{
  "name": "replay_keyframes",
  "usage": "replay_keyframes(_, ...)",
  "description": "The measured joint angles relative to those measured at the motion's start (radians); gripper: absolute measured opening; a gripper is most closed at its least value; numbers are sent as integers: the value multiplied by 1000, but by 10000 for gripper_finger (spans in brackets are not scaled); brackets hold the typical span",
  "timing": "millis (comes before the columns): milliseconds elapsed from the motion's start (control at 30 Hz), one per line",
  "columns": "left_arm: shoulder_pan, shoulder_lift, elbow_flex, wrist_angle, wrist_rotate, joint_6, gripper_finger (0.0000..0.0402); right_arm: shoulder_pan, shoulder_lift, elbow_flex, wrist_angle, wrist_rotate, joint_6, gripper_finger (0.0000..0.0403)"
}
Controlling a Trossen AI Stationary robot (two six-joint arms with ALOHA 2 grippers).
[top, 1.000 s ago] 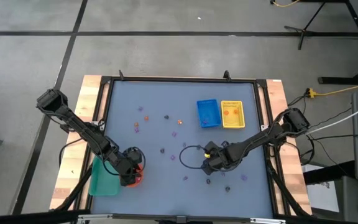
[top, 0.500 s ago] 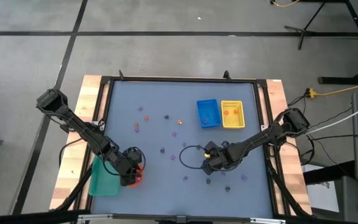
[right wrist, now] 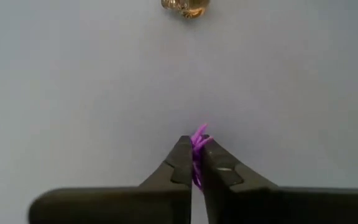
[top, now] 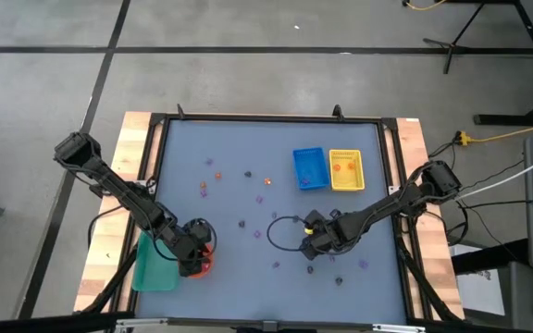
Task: Sort Halloween decoration
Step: Put the violet spider toy into the blue box
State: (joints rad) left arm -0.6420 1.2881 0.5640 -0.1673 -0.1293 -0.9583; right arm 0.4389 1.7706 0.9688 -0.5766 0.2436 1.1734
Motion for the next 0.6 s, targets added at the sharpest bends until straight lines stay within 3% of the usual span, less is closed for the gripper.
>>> replay_keyframes(367,0,0,0,0,0,0,150,-1,1,24,-24,-7,-17,15)
replay_keyframes(600,0,0,0,1,-18,54,150,-10,2,183,-182,5,-162,6)
